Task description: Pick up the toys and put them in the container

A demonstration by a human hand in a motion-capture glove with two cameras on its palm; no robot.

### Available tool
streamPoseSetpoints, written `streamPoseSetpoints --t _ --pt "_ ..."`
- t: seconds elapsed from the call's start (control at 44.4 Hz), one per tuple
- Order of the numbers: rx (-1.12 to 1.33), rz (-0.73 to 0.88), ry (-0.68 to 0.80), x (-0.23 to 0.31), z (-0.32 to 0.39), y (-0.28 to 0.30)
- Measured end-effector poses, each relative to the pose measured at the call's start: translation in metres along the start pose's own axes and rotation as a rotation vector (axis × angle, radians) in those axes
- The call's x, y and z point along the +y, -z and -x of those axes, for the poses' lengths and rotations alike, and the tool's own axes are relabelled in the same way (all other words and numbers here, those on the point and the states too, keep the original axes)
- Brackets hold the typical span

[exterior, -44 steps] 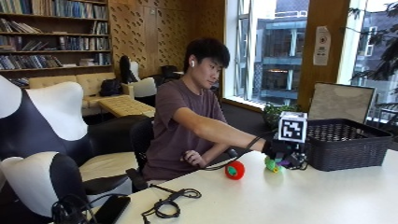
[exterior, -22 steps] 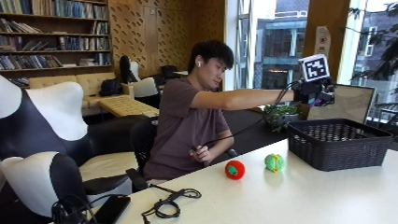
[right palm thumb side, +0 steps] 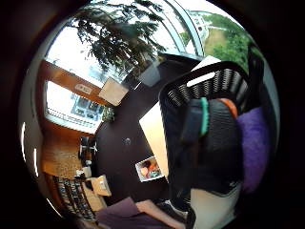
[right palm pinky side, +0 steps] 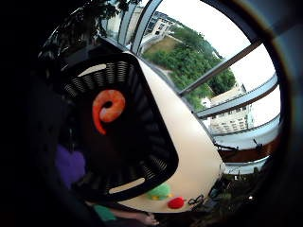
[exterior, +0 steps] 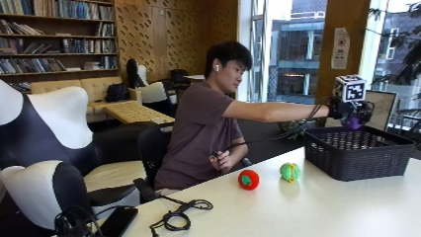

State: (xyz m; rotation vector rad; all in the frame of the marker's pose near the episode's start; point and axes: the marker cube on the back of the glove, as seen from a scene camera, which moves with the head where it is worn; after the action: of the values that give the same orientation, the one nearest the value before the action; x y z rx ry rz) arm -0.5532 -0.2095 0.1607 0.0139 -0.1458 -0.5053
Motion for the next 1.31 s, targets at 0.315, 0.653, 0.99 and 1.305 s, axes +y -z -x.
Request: streamPoseSetpoints --t 0.315,0.653,0.99,1.305 --pt "-0.202 0.294 0.171 0.019 -0.01 -0.015" --pt "0.049 0.204 -0.069 0.09 -0.117 0.064" --pt "0.221 0.243 -0.197 0.258 -0.266 0.122" --pt "0.161 0.365 -0.315 0.401 -0.318 0.015"
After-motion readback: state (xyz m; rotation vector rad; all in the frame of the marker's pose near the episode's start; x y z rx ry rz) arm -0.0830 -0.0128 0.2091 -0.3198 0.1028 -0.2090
